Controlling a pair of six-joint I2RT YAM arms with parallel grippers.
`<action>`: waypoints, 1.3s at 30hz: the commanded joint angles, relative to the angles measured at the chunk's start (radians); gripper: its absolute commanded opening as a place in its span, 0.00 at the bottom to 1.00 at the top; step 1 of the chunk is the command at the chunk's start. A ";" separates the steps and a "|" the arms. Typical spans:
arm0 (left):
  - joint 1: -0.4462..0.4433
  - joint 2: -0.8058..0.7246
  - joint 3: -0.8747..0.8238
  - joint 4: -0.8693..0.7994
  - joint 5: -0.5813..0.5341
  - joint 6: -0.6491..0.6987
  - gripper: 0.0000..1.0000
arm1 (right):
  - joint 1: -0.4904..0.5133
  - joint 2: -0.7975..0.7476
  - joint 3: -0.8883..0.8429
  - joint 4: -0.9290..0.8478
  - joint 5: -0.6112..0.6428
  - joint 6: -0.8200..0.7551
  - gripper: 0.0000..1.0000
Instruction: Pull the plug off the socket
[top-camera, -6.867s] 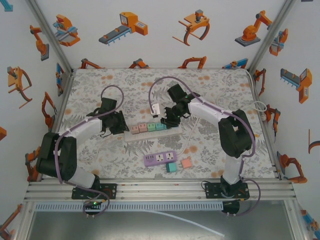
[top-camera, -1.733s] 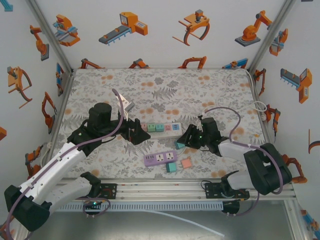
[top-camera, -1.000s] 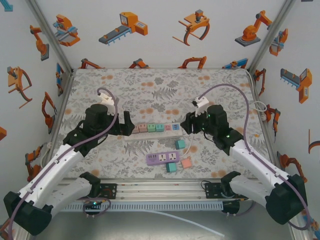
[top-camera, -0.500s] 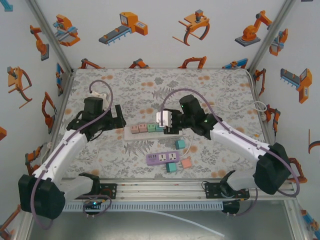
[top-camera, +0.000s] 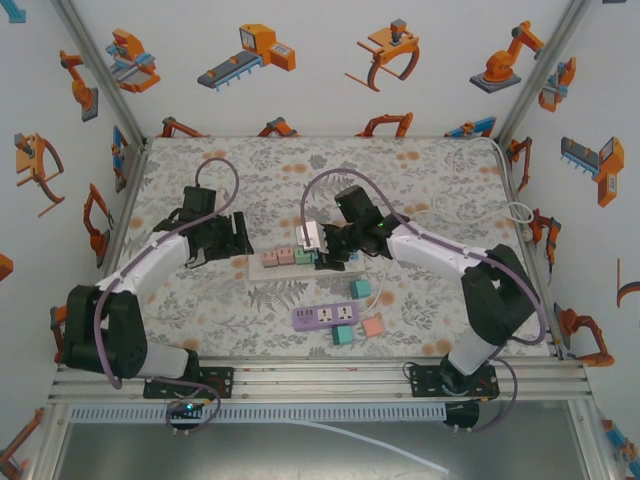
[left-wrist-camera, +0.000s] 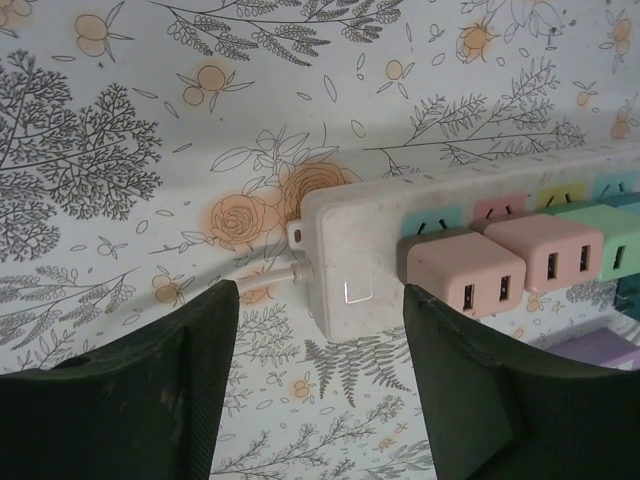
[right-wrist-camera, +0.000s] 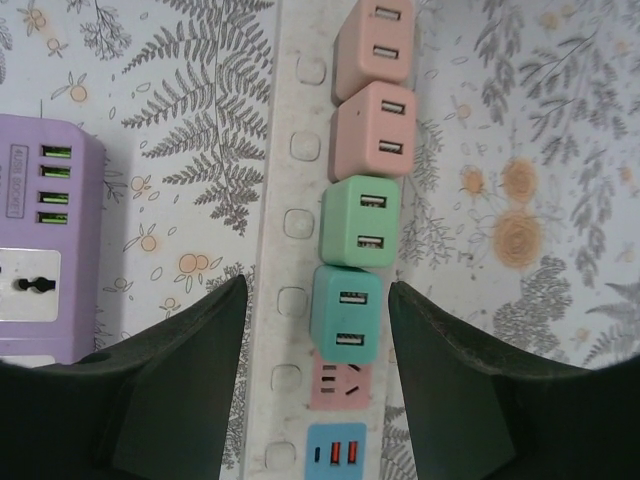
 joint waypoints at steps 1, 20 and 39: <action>0.007 0.042 0.037 0.020 0.053 0.031 0.60 | -0.005 0.029 0.028 0.029 0.006 0.000 0.55; 0.007 0.237 0.063 0.036 0.095 0.046 0.47 | -0.010 0.130 0.003 0.128 0.061 0.061 0.50; -0.034 0.272 0.023 -0.031 0.031 0.059 0.40 | -0.019 0.133 0.044 0.142 0.039 0.117 0.32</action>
